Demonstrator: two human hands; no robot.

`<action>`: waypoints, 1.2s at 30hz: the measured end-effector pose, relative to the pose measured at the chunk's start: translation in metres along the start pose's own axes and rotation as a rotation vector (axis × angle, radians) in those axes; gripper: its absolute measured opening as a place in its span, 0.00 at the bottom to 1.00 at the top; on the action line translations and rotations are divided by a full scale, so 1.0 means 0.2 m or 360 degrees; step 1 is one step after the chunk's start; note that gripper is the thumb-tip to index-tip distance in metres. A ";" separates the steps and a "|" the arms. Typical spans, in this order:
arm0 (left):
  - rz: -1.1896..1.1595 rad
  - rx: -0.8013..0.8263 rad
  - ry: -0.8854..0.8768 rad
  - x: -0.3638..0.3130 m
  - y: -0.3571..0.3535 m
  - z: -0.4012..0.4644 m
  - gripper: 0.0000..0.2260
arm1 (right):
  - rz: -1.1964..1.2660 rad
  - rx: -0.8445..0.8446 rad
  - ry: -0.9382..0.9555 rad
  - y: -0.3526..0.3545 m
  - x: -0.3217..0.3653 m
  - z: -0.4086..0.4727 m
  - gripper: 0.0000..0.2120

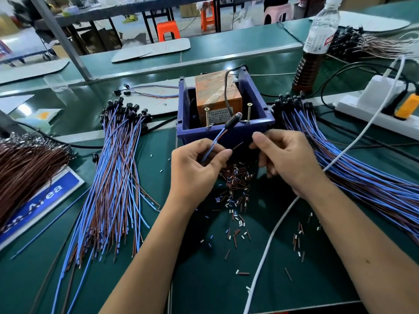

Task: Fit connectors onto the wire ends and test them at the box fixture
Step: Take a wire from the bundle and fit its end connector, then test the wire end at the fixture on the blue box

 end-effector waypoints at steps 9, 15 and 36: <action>-0.0033 0.0082 0.0049 -0.01 -0.05 -0.02 0.06 | 0.0434 0.0125 -0.0074 -0.15 0.01 -0.06 0.10; 0.0334 0.0152 -0.0146 -0.04 -0.07 -0.04 0.04 | 0.0507 0.0165 -0.0036 -0.19 0.03 -0.09 0.08; -0.0225 0.0196 -0.0001 -0.06 -0.07 -0.03 0.05 | 0.0627 -0.0001 -0.0104 -0.16 0.08 -0.09 0.05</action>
Point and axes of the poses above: each hand's wrist, its own z-axis towards the middle knuckle, its own y-axis out of the back of the hand, x = y × z, the point moved 3 cm from there along z, towards the middle knuckle, and after that the axes turned 3 degrees about y, right-handed, at the moved point
